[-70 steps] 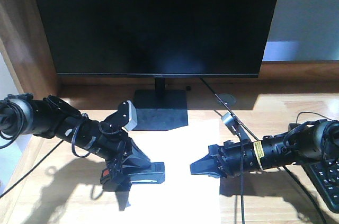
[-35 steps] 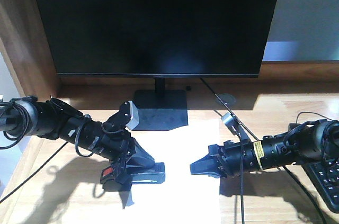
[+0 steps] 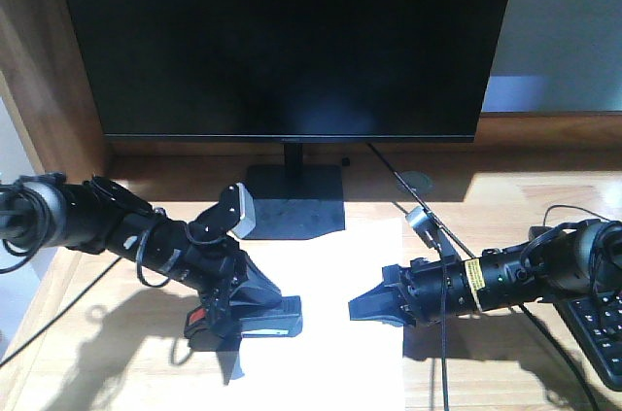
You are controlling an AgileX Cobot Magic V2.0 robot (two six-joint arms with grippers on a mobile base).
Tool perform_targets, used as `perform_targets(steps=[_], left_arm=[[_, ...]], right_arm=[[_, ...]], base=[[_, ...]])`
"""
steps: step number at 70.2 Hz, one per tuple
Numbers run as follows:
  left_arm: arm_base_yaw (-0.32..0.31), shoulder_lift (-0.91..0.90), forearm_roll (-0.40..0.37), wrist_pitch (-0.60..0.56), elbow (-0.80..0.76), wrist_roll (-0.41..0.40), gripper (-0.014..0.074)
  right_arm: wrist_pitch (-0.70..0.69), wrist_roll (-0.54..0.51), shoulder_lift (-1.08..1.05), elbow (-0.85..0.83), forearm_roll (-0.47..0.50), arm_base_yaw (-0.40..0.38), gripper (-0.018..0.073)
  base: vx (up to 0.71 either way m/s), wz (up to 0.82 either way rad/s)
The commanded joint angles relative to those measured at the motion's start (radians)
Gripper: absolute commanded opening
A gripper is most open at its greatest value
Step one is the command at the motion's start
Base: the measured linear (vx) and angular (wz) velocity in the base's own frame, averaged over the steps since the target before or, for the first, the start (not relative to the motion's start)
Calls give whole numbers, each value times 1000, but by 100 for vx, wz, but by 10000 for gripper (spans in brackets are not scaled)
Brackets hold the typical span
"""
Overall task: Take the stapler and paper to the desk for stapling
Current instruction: 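Open the right gripper and lift both grippers away from the desk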
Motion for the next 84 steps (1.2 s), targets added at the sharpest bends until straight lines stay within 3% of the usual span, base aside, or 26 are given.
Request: perform_targets(steps=[1,23,48,53,60,72,84], left_arm=[[-1,-96,24,-15,-8,-6,-6],[-1,-247,25,-18,-8,-6,-6],[-1,-303,25,-23,-8,-9,-6],[-1,-318,26,-26,-8,-22,-6],[-1,-339,34,-35,-8,-53,-6],[-1,-377,119,-86,-8,-174,-6],[-1,-408,354,-184,-8,-412,-6]], right_arm=[[-51,-5,-47,-19,38,3,-2],[-51,-10,-47,-19,41,2,65],[-16,-8,-68,-19,43,2,552],[16,-4,-85,-19,29,2,598],[85,11,-122,-19,-8,2,592],[231,59,-200,-16,-96,2,557],[347,59,-274,-15,-96,2,535]], base=[[0,0],[0,0],[0,0],[0,0],[0,0],[0,0],[0,0]])
